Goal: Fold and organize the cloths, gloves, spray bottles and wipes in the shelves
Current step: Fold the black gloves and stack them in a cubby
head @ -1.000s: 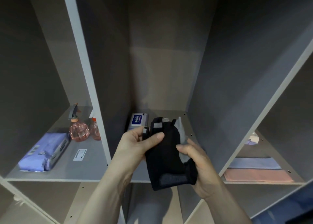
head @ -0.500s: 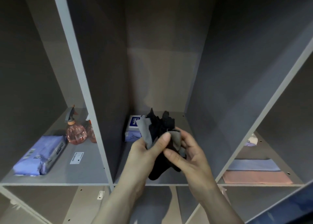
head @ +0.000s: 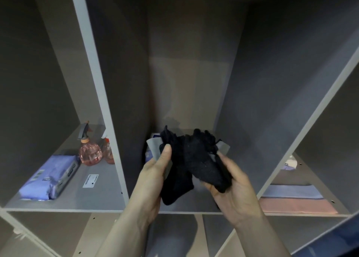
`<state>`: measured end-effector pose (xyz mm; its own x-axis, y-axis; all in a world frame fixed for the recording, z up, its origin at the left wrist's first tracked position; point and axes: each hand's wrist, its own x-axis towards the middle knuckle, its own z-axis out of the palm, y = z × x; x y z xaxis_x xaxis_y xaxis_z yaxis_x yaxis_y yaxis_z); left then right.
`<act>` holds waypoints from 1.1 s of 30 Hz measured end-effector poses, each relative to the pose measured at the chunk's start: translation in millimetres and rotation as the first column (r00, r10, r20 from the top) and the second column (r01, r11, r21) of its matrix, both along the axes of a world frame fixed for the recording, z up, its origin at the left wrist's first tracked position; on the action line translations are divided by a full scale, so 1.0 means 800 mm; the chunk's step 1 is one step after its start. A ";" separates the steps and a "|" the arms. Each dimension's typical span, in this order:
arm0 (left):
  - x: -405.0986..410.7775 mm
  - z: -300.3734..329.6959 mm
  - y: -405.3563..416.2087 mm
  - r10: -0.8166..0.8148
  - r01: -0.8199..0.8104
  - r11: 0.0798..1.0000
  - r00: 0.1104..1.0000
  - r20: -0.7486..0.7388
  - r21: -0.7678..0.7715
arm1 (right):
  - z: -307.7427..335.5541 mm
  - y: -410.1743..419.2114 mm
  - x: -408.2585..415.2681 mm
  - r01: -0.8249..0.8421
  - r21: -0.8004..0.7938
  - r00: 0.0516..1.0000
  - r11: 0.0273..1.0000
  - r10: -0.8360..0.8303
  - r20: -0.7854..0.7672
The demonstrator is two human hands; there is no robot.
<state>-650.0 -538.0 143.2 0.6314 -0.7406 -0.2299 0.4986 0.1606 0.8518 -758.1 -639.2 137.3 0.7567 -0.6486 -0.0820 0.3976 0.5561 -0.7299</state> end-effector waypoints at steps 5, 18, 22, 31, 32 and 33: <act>-0.014 -0.002 -0.002 -0.017 0.022 0.999 0.984 0.178 -0.026 | -0.003 0.005 0.010 0.083 -0.296 0.989 0.952 -0.114 -0.089; -0.007 -0.007 0.005 0.181 -0.160 0.983 0.881 0.437 -0.085 | -0.006 0.002 0.007 -0.040 -0.215 0.984 0.976 0.001 -0.180; -0.009 -0.008 0.005 0.205 -0.201 0.978 0.874 0.441 -0.057 | -0.013 0.025 0.010 -0.003 -0.300 0.971 0.954 -0.069 -0.230; 0.009 -0.025 0.016 0.278 -0.276 0.960 0.960 -0.031 0.054 | 0.002 0.005 0.002 0.129 -0.023 0.980 0.991 -0.131 -0.150; 0.009 -0.029 0.014 0.260 -0.254 0.964 0.961 -0.093 0.075 | 0.005 0.005 0.002 0.078 0.035 0.988 0.996 -0.073 -0.136; 0.007 -0.031 0.012 0.216 -0.207 0.975 0.967 -0.138 0.077 | 0.007 0.006 0.003 0.023 0.092 0.991 0.996 -0.010 -0.134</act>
